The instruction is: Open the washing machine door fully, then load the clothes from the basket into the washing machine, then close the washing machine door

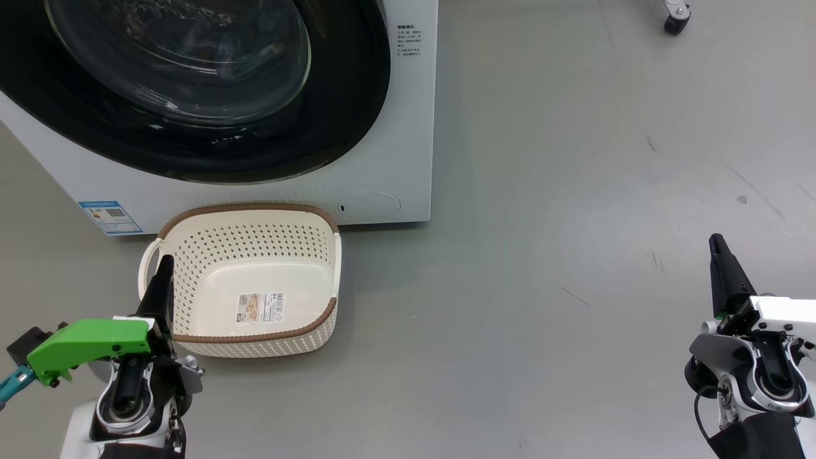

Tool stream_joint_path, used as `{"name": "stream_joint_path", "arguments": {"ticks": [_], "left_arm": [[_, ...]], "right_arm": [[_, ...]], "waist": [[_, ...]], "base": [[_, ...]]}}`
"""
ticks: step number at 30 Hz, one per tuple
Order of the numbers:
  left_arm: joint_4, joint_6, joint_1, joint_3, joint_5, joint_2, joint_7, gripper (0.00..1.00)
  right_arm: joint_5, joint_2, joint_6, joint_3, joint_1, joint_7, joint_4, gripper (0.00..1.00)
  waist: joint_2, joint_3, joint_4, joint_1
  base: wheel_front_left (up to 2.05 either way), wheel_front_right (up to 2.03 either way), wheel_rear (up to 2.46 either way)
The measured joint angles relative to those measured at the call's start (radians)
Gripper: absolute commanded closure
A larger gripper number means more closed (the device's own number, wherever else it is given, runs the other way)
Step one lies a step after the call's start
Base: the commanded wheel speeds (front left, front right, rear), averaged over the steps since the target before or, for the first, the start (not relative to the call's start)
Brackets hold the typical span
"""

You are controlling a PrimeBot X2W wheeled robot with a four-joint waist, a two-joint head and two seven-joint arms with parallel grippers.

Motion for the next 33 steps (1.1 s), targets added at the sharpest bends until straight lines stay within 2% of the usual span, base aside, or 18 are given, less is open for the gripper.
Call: {"name": "stream_joint_path", "arguments": {"ticks": [33], "left_arm": [[0.0,0.0,0.0,0.0,0.0,0.0,0.0,1.0]], "right_arm": [[0.0,0.0,0.0,0.001,0.0,0.0,-0.001,1.0]], "waist": [[0.0,0.0,0.0,0.0]], "base": [[0.0,0.0,0.0]]}}
